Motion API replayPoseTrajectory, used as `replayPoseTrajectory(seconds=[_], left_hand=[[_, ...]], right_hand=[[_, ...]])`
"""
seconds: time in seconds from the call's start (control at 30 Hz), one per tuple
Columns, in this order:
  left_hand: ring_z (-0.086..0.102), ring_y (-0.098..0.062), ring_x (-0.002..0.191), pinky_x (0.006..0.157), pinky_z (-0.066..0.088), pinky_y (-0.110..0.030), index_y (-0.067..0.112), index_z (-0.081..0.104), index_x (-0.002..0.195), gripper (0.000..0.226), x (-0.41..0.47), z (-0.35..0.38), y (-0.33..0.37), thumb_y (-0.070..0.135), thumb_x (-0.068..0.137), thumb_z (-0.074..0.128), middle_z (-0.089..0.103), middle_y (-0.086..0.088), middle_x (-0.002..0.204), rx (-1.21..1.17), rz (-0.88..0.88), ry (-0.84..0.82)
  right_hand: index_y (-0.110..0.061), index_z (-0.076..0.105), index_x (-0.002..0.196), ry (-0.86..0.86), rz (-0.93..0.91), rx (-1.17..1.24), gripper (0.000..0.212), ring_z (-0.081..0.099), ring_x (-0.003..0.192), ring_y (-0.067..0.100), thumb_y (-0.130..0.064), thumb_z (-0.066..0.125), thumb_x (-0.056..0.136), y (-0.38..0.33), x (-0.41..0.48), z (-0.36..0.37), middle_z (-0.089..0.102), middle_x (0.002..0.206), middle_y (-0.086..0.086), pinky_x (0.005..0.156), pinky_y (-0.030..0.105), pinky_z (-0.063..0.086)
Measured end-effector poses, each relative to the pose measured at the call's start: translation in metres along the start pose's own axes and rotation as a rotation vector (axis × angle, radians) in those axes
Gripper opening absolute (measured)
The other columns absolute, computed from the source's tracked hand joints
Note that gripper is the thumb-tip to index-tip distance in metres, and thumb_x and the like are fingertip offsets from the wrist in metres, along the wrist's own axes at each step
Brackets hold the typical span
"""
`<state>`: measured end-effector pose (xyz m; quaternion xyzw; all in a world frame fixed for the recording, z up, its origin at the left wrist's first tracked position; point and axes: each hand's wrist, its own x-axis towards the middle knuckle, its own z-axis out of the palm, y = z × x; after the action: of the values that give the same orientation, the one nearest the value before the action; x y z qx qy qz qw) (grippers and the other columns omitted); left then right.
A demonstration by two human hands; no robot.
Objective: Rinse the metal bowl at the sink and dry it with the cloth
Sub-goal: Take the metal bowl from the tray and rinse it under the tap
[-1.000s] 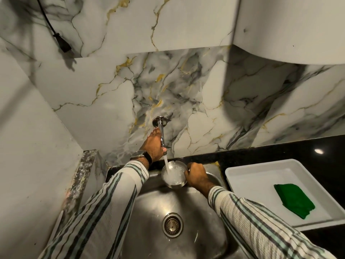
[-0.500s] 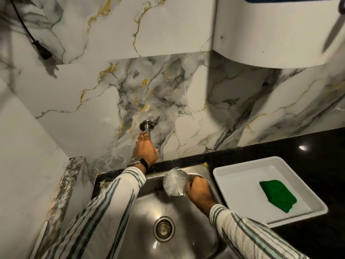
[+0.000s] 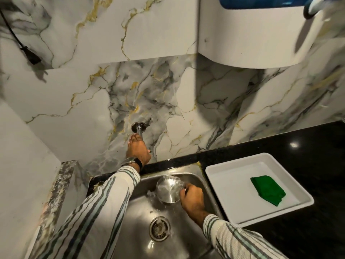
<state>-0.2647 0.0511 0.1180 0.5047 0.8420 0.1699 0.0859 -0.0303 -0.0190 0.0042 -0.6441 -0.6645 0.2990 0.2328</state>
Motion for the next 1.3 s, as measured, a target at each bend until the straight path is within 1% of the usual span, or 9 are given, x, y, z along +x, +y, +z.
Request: replayPoseTrajectory(seconds=[0.17,0.5,0.63,0.77,0.87,0.93,1.03,1.13,1.3], left_hand=[[0.032,-0.045,0.163,0.135,0.032,-0.051,-0.006,0.021,0.168,0.089,0.001,0.001,-0.001,0.020,0.102,0.075,0.030,-0.029,0.173,0.061,0.004,-0.013],[0.027,-0.045,0.166,0.137,0.028,-0.050,-0.005,0.017,0.170,0.090,-0.001,0.001,0.003,0.020,0.104,0.072,0.025,-0.029,0.176,0.094,-0.014,-0.028],[0.024,-0.045,0.167,0.137,0.027,-0.050,-0.006,0.014,0.170,0.091,-0.002,-0.001,0.003,0.022,0.104,0.070,0.022,-0.029,0.177,0.131,-0.011,-0.043],[0.020,-0.045,0.168,0.139,0.022,-0.050,-0.007,0.010,0.171,0.092,0.001,-0.001,0.003,0.025,0.107,0.067,0.018,-0.031,0.178,0.192,0.006,-0.051],[0.018,-0.044,0.169,0.140,0.019,-0.049,-0.008,0.010,0.171,0.091,0.001,0.002,0.002,0.025,0.107,0.066,0.016,-0.032,0.179,0.201,0.007,-0.048],[0.016,-0.044,0.170,0.140,0.017,-0.049,-0.008,0.008,0.171,0.091,0.001,0.003,0.002,0.025,0.108,0.065,0.014,-0.032,0.179,0.204,0.007,-0.048],[0.017,-0.044,0.169,0.140,0.020,-0.050,-0.006,0.008,0.172,0.092,-0.001,0.002,0.001,0.025,0.108,0.066,0.014,-0.031,0.180,0.178,0.005,-0.053],[0.025,-0.045,0.167,0.138,0.027,-0.050,-0.004,0.011,0.172,0.092,-0.002,-0.001,0.001,0.024,0.106,0.069,0.021,-0.030,0.178,0.146,0.008,-0.037],[0.029,-0.046,0.165,0.137,0.030,-0.051,-0.003,0.013,0.172,0.093,-0.002,-0.001,0.003,0.023,0.104,0.071,0.025,-0.029,0.176,0.122,-0.004,-0.035]], right_hand=[[-0.007,0.077,0.099,0.041,0.058,0.030,0.022,0.078,0.085,0.029,-0.019,0.059,0.101,0.009,0.005,-0.010,0.080,0.091,0.011,0.079,0.036,0.064],[-0.005,0.072,0.085,0.010,0.025,0.027,0.019,0.075,0.082,0.037,-0.018,0.062,0.095,0.018,-0.006,0.006,0.078,0.085,0.017,0.066,0.031,0.047],[-0.003,0.071,0.093,0.070,0.076,0.024,0.018,0.076,0.087,0.038,-0.016,0.060,0.098,0.019,0.004,-0.006,0.078,0.091,0.020,0.072,0.033,0.053],[-0.008,0.075,0.096,-0.032,0.072,-0.049,0.019,0.077,0.093,0.035,-0.021,0.062,0.097,0.028,-0.009,0.001,0.080,0.096,0.015,0.078,0.035,0.058],[-0.009,0.073,0.085,-0.107,0.041,0.020,0.016,0.073,0.081,0.028,-0.019,0.064,0.095,0.020,-0.012,0.011,0.079,0.087,0.011,0.067,0.029,0.049],[-0.007,0.070,0.083,-0.092,0.032,0.056,0.017,0.072,0.076,0.027,-0.016,0.063,0.095,0.012,-0.006,0.012,0.077,0.084,0.012,0.066,0.031,0.052],[-0.003,0.071,0.092,-0.035,0.107,0.082,0.019,0.077,0.084,0.034,-0.016,0.059,0.098,0.011,0.003,0.007,0.079,0.090,0.017,0.074,0.037,0.062],[-0.004,0.073,0.104,-0.003,0.156,0.013,0.025,0.077,0.098,0.038,-0.024,0.059,0.101,0.028,-0.003,0.005,0.079,0.101,0.019,0.081,0.036,0.060],[-0.010,0.075,0.101,-0.086,0.068,-0.047,0.020,0.077,0.097,0.035,-0.023,0.061,0.098,0.037,-0.018,0.010,0.080,0.100,0.014,0.079,0.033,0.058]])
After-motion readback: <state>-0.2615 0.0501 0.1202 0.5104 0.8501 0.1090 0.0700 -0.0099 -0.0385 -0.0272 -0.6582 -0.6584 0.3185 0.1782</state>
